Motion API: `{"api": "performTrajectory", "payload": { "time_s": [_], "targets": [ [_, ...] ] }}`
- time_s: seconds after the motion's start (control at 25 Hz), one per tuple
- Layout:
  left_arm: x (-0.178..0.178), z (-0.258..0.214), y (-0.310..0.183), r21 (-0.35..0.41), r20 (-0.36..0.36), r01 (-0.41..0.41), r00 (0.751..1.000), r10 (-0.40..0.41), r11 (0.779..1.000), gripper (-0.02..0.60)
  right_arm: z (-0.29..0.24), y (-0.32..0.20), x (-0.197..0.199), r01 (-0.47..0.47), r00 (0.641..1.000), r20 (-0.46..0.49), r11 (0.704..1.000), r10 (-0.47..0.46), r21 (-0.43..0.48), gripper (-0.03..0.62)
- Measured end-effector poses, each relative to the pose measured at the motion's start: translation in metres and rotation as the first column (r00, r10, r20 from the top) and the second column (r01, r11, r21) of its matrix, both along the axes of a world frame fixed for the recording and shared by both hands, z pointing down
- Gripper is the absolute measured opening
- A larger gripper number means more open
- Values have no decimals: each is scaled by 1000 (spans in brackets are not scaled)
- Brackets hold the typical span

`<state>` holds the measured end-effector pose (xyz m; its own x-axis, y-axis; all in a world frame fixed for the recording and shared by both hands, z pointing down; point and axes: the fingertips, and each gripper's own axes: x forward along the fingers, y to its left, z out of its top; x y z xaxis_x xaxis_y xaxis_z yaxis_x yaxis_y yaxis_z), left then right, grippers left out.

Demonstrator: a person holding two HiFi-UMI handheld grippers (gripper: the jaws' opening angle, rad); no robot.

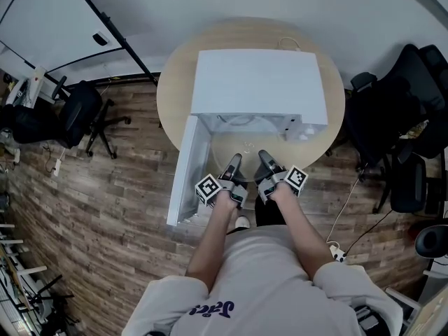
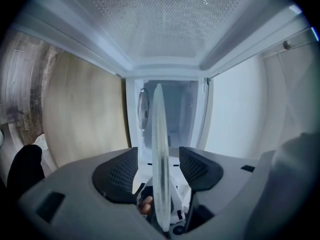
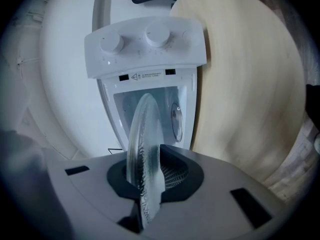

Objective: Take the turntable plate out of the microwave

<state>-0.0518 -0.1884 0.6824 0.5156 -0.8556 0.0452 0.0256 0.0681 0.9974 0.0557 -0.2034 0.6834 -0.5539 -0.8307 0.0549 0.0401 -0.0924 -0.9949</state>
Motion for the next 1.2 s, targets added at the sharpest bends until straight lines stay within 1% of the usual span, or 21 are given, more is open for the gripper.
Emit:
{"api": "performTrajectory", "payload": {
  "time_s": [0.16,0.32,0.36,0.44,0.48,0.56,0.6,0.64,0.72,0.76,0.84,1.0,1.08,1.2],
  "targets": [
    [1,-18,4,39,-30,-12,999,13,999,245,-16,15,4,-18,1000,25,1000,17,9,34],
    [3,-35,10,85,-33,-20,999,23,996,242,-33,32,5,-17,1000,24,999,16,35,35],
    [4,-39,12,94,-41,-16,999,20,995,229,-37,36,5,-17,1000,25,999,16,39,35],
    [2,-53,15,115,-72,16,997,-7,993,159,-45,42,4,-22,999,38,999,20,37,35],
    [0,-61,18,125,-87,34,996,-23,992,137,-49,46,3,-23,999,46,999,22,36,34],
    [0,-77,25,144,-93,49,995,-36,988,135,-59,53,3,-14,999,41,999,12,45,34],
    [0,-83,30,149,-81,44,996,-32,988,135,-64,58,3,-3,1000,25,999,1,52,32],
    [1,-86,35,141,-64,35,998,-26,989,133,-68,63,3,10,1000,6,998,-10,55,32],
    [-1,-85,46,90,-39,17,999,-14,996,111,-74,71,1,29,999,-20,999,-28,46,32],
    [-2,-84,51,66,-40,10,999,-7,998,83,-78,76,-1,34,999,-31,998,-33,43,32],
    [-5,-86,58,46,-58,0,998,2,999,74,-85,83,-4,38,998,-61,998,-35,42,32],
    [-9,-96,64,33,-49,-13,999,14,999,72,-97,90,-8,70,987,-146,997,-64,33,32],
    [-9,-97,66,34,-48,-22,999,24,999,72,-100,93,-9,74,986,-152,997,-68,34,32],
    [-7,-106,68,68,-27,-39,999,41,997,72,-102,97,-7,53,990,-137,997,-45,56,32]
  ]
}}
